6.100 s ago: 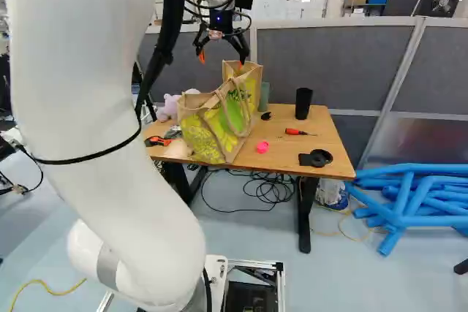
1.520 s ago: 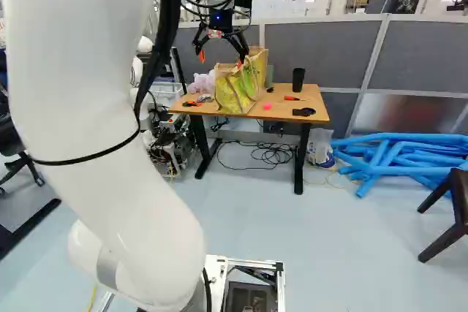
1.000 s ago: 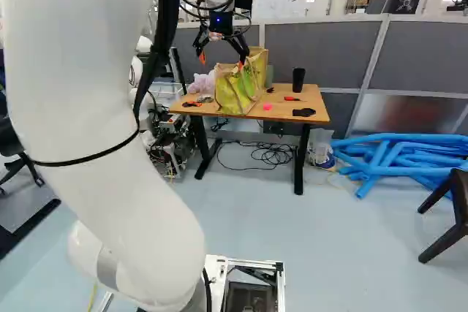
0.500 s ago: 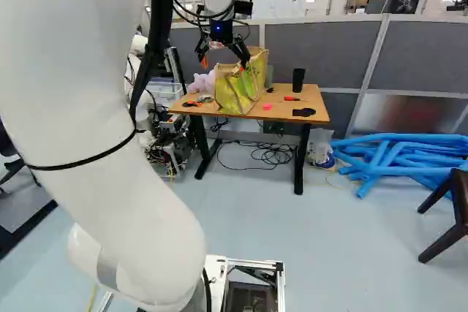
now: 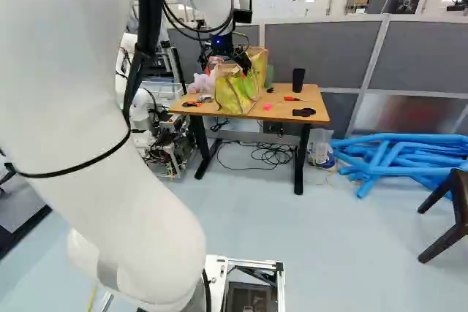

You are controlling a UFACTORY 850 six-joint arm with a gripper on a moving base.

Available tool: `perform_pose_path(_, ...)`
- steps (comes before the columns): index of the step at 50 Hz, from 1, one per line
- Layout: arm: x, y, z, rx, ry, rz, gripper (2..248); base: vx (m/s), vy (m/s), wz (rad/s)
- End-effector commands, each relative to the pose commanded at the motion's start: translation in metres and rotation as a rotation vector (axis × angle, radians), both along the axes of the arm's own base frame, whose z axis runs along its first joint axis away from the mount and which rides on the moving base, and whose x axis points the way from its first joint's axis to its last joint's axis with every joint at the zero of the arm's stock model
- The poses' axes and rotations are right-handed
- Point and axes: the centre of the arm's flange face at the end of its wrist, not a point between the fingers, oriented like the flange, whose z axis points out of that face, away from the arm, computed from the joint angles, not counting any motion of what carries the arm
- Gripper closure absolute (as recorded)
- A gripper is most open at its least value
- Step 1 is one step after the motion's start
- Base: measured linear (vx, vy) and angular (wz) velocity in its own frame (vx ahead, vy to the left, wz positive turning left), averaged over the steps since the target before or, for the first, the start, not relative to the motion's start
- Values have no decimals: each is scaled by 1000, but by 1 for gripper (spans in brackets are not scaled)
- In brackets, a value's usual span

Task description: Pick up the bag on the ground and place it on the table

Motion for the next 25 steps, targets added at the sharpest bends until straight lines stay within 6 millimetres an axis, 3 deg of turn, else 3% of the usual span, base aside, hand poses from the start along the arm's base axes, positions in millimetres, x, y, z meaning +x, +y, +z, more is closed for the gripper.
perform_pose_path(25, -22, 7, -54, -59, -102, -38, 3, 0, 0, 0)
